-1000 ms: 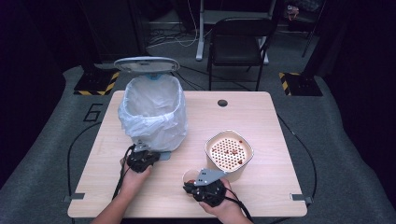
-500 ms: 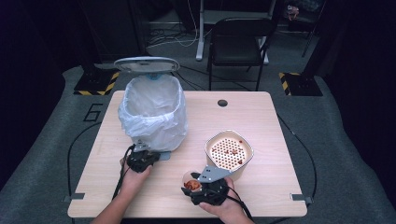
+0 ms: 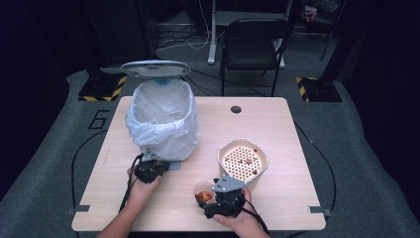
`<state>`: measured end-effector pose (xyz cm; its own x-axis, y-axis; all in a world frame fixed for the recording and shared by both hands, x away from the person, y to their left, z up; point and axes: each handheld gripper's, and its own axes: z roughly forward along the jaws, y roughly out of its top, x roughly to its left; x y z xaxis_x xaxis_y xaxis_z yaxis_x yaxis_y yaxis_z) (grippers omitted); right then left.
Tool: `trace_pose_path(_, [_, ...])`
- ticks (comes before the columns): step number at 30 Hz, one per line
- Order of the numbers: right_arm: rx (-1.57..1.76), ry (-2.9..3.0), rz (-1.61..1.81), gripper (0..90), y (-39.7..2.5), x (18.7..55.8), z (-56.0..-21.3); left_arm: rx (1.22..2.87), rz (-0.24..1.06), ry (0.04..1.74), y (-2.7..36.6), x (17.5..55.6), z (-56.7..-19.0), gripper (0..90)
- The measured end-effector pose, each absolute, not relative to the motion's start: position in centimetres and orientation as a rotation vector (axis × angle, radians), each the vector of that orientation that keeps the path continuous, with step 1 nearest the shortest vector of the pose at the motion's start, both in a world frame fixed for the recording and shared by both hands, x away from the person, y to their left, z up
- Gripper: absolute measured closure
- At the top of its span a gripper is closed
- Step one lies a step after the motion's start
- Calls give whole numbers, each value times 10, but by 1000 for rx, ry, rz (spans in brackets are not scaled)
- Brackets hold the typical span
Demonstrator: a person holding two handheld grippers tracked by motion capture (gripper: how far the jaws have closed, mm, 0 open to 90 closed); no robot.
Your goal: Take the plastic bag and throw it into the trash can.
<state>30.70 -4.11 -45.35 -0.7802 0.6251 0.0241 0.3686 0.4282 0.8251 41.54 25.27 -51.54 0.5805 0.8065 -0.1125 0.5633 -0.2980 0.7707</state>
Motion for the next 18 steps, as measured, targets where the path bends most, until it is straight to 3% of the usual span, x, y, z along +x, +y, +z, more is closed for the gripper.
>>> trace_pose_path(18, [906, 2436, 1217, 170, -29, 314, -474, 1997, 373, 1098, 253, 415, -515, 900])
